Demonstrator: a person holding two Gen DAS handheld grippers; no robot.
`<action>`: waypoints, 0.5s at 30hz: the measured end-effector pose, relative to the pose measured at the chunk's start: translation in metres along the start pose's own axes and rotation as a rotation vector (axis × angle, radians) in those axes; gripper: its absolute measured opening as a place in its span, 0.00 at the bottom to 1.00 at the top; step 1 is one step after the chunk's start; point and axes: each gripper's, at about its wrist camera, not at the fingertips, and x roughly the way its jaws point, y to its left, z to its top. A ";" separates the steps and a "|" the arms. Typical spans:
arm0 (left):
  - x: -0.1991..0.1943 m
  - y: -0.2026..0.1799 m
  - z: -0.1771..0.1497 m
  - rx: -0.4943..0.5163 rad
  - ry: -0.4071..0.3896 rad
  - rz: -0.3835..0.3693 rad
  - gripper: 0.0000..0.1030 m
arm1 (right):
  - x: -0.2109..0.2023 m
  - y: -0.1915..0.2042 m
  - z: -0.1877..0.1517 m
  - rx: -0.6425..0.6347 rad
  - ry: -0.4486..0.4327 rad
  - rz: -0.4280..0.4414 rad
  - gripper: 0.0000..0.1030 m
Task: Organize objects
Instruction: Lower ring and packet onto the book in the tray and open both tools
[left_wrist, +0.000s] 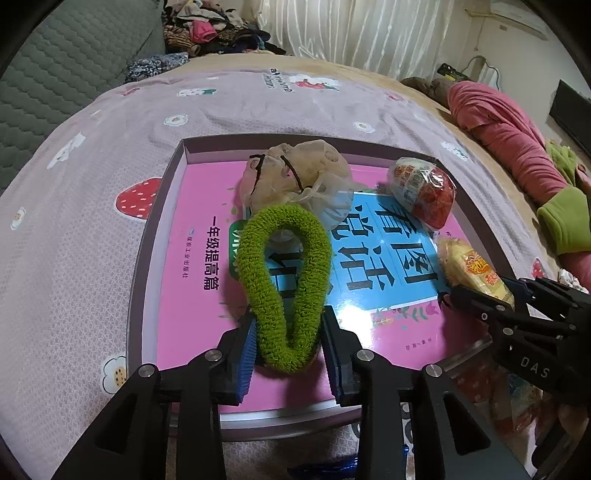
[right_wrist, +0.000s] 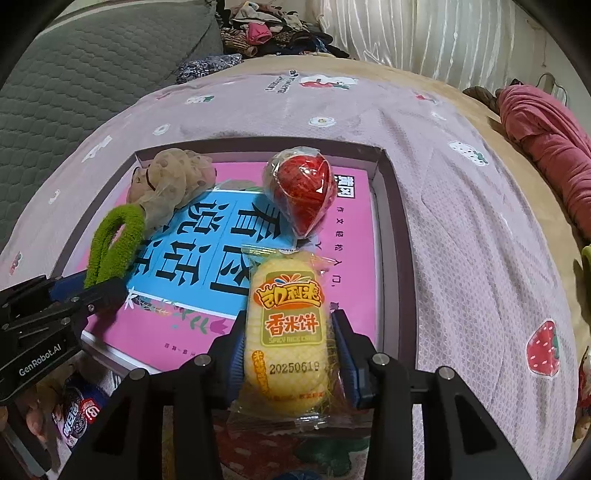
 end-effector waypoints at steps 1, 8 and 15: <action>0.000 -0.001 0.000 0.002 0.001 0.001 0.37 | 0.000 0.001 0.000 0.002 0.000 0.004 0.46; -0.003 0.000 0.000 0.010 0.005 0.005 0.47 | -0.004 0.000 0.000 0.002 -0.007 0.002 0.55; -0.007 -0.003 0.000 0.033 0.010 0.027 0.59 | -0.012 0.006 0.001 -0.023 -0.025 -0.001 0.67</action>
